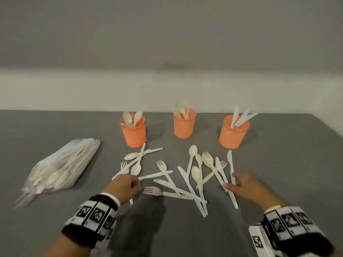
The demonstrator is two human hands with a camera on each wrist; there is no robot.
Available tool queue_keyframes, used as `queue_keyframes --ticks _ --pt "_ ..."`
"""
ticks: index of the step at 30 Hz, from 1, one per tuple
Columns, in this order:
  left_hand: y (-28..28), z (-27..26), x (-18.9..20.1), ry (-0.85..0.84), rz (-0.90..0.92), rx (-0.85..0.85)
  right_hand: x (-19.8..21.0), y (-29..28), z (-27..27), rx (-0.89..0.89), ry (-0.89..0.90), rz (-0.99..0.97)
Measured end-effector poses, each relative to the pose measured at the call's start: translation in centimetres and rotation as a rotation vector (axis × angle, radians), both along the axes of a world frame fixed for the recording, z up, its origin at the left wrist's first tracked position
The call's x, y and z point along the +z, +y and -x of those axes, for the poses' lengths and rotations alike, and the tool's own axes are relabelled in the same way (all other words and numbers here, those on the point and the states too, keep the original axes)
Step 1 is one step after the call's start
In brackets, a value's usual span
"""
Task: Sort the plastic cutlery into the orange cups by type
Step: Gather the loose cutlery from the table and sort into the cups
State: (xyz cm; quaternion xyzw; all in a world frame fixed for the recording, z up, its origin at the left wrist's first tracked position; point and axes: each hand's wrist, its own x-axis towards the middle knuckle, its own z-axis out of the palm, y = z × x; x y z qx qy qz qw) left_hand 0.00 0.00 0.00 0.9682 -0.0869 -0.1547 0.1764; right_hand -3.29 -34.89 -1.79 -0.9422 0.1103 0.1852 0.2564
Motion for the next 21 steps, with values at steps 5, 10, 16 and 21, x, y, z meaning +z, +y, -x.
queue_keyframes --ticks 5,10,16,21 --pt "-5.0 -0.9 -0.3 0.107 -0.069 -0.031 -0.5 3.6 -3.4 -0.092 -0.043 0.159" --pt "-8.8 -1.0 -1.6 0.135 -0.212 -0.195 -1.2 7.6 -4.0 -0.058 -0.042 0.293" --pt "-10.2 -0.7 -2.4 0.046 -0.215 -0.224 -1.6 6.7 -4.3 -0.061 -0.097 0.244" --pt "-11.3 -0.6 -2.6 0.09 -0.172 -0.203 -1.7 5.4 -4.1 -0.149 -0.128 0.118"
